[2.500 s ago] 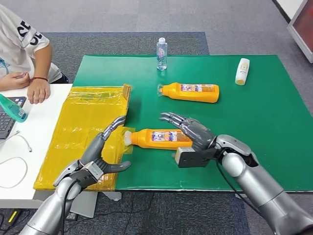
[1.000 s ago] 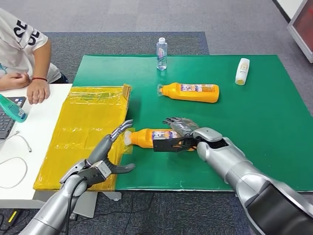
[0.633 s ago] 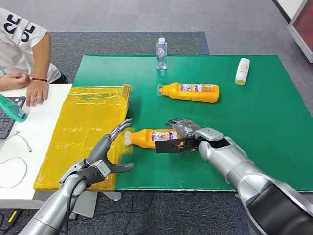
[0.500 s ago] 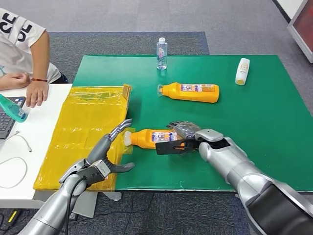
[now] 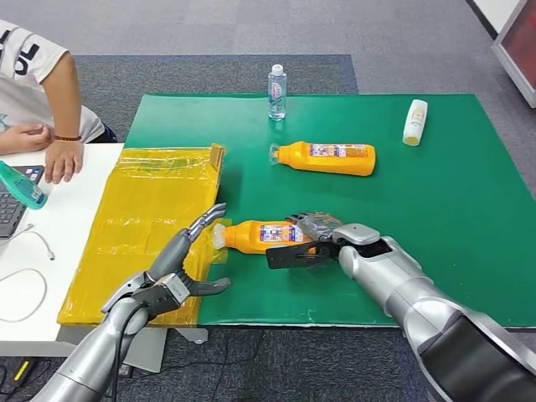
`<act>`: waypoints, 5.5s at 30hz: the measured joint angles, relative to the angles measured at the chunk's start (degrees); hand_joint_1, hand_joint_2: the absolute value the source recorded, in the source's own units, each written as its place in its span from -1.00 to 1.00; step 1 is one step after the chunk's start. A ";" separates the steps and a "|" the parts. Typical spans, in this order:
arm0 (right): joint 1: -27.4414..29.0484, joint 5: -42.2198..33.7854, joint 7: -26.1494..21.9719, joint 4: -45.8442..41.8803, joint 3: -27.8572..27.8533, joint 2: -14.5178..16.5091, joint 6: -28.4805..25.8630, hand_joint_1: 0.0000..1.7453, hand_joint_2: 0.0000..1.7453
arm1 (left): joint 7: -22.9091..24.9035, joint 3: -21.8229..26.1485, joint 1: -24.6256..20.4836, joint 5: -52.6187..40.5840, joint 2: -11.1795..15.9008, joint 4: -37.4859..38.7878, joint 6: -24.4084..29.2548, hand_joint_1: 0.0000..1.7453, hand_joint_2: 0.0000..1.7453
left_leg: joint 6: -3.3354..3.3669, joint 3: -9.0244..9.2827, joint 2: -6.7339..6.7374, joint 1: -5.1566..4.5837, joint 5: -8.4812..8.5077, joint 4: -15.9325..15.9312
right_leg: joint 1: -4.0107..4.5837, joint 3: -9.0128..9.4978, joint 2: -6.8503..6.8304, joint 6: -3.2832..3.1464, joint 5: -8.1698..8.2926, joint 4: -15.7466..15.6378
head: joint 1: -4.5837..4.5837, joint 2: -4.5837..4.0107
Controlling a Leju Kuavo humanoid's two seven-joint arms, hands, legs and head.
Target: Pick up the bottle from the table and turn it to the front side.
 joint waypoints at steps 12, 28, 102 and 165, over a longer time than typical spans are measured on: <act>0.00 -1.62 -0.38 0.25 -0.38 -0.04 -2.59 1.00 1.00 | -0.02 0.13 0.03 0.47 0.04 0.00 0.28 -1.00 1.00 | 0.00 0.00 0.00 0.00 0.00 0.00 | 0.00 -0.01 0.00 0.00 0.00 -0.01 | 0.01 0.00; 14.79 -29.67 -18.61 -11.66 -22.07 -9.43 -1.68 1.00 1.00 | -0.04 1.41 4.26 1.01 1.09 -1.87 1.19 -1.00 1.00 | 0.12 -0.04 -0.11 -0.01 -0.09 0.01 | -0.02 0.09 -0.14 0.08 -0.05 -0.05 | 0.00 0.00; 31.41 -21.43 -16.59 -49.69 -18.05 -2.46 -7.50 1.00 1.00 | -0.04 5.91 -12.05 30.49 1.55 11.80 -48.50 -1.00 1.00 | -0.03 -0.16 -0.09 0.01 -0.04 0.00 | 0.02 -0.15 -0.10 -0.01 -0.08 0.03 | -0.01 0.00; 27.40 -14.06 -10.80 -38.63 -11.35 2.95 -12.40 1.00 1.00 | -0.28 3.04 -13.71 30.43 -0.93 20.18 -48.66 1.00 1.00 | -0.08 -0.35 -0.08 0.01 0.01 0.00 | 0.02 -0.39 -0.09 -0.06 -0.02 0.03 | -0.01 0.00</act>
